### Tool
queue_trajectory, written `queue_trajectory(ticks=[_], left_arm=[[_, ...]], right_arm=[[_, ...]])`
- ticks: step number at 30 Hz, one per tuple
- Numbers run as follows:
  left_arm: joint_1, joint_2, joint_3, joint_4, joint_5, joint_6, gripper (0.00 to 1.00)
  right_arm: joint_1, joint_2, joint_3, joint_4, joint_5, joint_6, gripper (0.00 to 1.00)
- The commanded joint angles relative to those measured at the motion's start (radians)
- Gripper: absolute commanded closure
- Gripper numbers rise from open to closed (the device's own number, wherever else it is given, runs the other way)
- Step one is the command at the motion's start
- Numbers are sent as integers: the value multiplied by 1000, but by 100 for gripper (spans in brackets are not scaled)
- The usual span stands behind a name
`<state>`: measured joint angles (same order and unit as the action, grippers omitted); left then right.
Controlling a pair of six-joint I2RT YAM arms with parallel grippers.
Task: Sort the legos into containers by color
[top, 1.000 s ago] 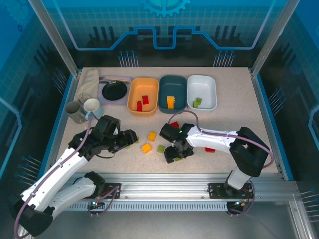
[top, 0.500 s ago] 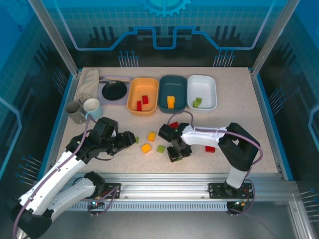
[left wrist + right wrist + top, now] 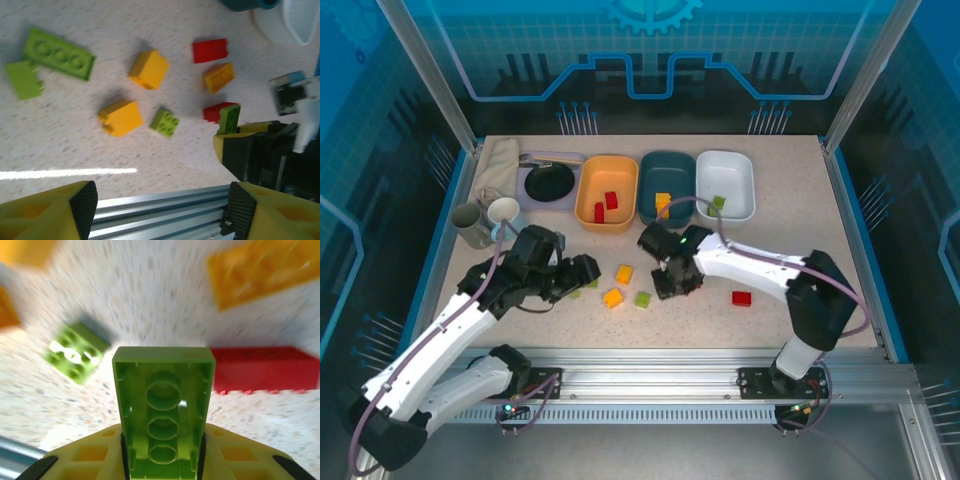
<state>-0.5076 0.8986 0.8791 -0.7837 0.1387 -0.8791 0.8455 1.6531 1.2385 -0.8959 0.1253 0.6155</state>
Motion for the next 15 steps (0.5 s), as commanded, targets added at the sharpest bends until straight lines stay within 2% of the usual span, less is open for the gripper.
queue_trajectory(ticks=[1,5,10,15], left_arm=[[-8,97,117,136,74,44,26],[-8,276,245,221,101,49,26],[-5,497,431,275,125,55,26],[-6,687,608,288,153,80,27]], right_arm=[[-129,-53,104,-88,25,-50,67],[-308,13,209,-109,12,-105,68],[-502,179,390,-147,24,-134,68],[-631,358,542,-160,-16,-128,67]])
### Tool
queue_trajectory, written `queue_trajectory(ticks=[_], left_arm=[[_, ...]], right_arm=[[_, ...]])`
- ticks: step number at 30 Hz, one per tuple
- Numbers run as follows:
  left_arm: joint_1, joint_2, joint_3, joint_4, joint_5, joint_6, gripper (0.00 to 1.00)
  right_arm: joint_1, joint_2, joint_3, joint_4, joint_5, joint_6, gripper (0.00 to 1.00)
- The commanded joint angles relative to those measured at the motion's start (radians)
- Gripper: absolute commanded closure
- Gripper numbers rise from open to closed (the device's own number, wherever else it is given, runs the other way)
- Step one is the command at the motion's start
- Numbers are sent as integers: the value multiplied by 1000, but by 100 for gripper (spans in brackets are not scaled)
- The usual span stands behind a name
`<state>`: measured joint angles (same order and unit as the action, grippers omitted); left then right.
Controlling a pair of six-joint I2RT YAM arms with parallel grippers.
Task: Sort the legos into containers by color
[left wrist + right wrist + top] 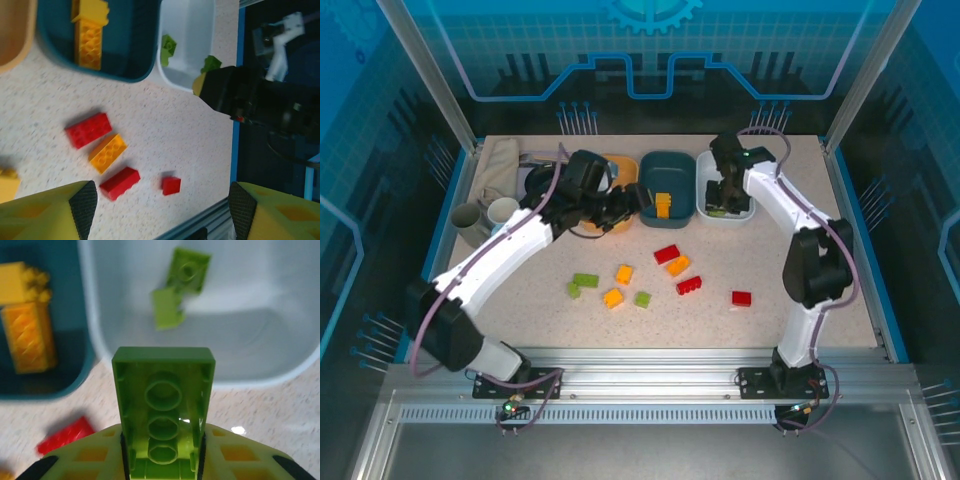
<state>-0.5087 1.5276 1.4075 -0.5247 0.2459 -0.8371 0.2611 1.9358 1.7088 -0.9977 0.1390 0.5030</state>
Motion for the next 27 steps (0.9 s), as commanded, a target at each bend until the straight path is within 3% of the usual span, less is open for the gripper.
queue_trajectory(ticks=[1,7,14,22,27], left_arm=[[-4,94,114,28,47,46,27],[-2,280,306,18,66,55,27],[-3,389,432,-27,71,58,27],[-8,368,395,-74,61,81,27],[-8,296,327,-128,22,107,27]], right_arm=[[-62,109,103,-64,-32,-15,67],[-120,294,260,-98,-28,-17,67],[-145,453,419,-176,-28,0,62],[-135,454,475,-192,-22,4,48],[-93,348,498,-172,5,-23,46]])
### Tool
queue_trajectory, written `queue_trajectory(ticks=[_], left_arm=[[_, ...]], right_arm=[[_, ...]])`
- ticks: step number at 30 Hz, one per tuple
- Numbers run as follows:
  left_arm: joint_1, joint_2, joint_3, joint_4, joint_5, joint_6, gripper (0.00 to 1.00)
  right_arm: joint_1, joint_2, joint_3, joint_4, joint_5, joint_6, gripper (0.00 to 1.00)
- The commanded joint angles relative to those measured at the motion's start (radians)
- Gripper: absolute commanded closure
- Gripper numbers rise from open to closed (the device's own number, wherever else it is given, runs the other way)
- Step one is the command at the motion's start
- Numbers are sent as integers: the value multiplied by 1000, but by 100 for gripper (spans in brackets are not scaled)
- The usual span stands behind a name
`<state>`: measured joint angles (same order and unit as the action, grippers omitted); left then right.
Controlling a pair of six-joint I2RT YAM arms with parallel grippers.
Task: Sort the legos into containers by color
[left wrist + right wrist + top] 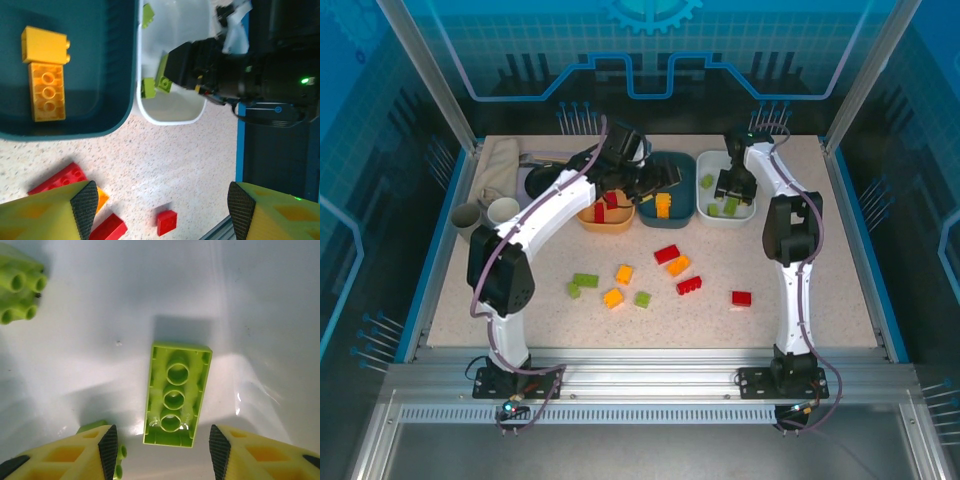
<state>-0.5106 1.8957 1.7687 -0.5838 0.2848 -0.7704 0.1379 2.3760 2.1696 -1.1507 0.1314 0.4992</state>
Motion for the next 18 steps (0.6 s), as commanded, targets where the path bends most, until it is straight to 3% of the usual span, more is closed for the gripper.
queue_trajectory(ticks=[1,6,11,18], left_arm=[[-7,-91,-54,-82,-26,47,27],[-7,-191,-168,-170,-94,72,28],[-6,-271,-330,-242,-155,117,29],[-42,-270,-482,-243,-194,256,30]], right_arm=[[40,-117,42,-17,15,-22,46],[106,-276,7,13,23,-33,46],[227,-543,-283,181,-2,-67,39],[356,-949,-957,617,-394,-47,21]])
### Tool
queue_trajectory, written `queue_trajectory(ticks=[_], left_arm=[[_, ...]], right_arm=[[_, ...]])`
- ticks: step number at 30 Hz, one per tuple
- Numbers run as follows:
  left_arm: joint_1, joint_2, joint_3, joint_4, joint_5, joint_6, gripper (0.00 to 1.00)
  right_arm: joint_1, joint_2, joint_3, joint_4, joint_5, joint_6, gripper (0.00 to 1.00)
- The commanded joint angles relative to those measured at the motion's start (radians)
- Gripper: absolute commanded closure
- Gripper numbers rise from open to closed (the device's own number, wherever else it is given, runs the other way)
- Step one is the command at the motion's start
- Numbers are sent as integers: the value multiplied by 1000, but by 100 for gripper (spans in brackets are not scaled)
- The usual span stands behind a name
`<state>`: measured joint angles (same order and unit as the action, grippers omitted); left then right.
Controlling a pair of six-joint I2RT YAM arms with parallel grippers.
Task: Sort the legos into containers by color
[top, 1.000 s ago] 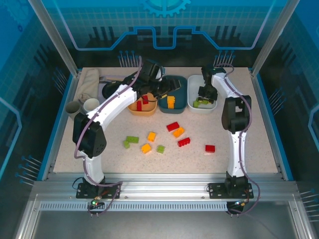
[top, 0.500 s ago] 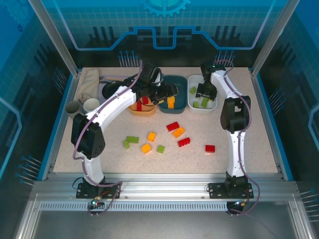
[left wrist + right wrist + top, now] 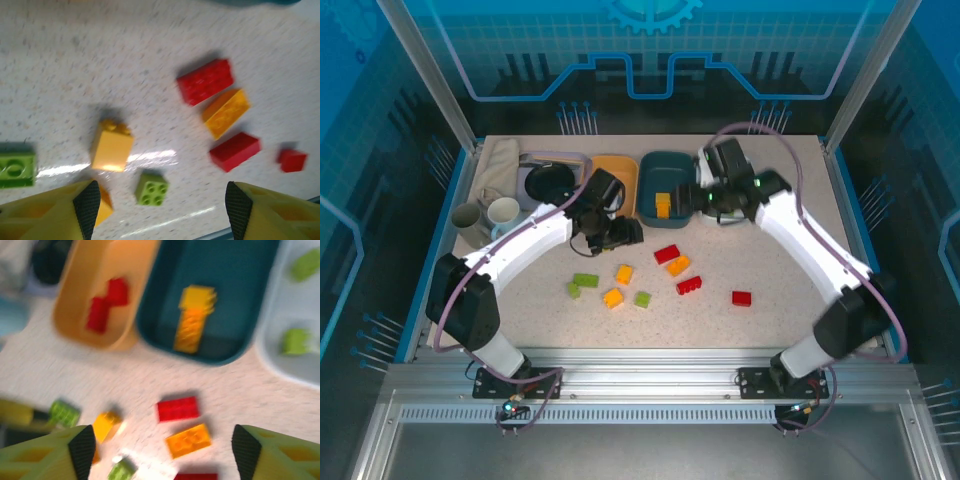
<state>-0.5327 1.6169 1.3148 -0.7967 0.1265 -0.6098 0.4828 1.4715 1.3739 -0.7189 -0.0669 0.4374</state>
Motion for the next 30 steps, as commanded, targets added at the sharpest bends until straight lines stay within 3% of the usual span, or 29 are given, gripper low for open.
queue_trajectory(ticks=[1,4,7,13,20,24,30], left_arm=[[-26,19,-38,-25,-35,110,30],[-33,59,-58,-12,-39,136,30],[-36,107,-64,0,-43,150,29],[-57,216,-48,15,-69,181,32],[-70,289,-31,16,-128,183,48],[-79,297,-27,23,-163,180,67],[-88,213,45,-30,-199,145,72]], right_arm=[[28,-83,-238,216,-232,20,19],[86,-183,-378,234,-250,31,12],[100,-236,-466,233,-255,68,12],[101,-280,-489,225,-225,110,12],[102,-292,-489,208,-210,121,13],[102,-298,-489,196,-193,123,14],[63,-344,-452,151,-94,151,15]])
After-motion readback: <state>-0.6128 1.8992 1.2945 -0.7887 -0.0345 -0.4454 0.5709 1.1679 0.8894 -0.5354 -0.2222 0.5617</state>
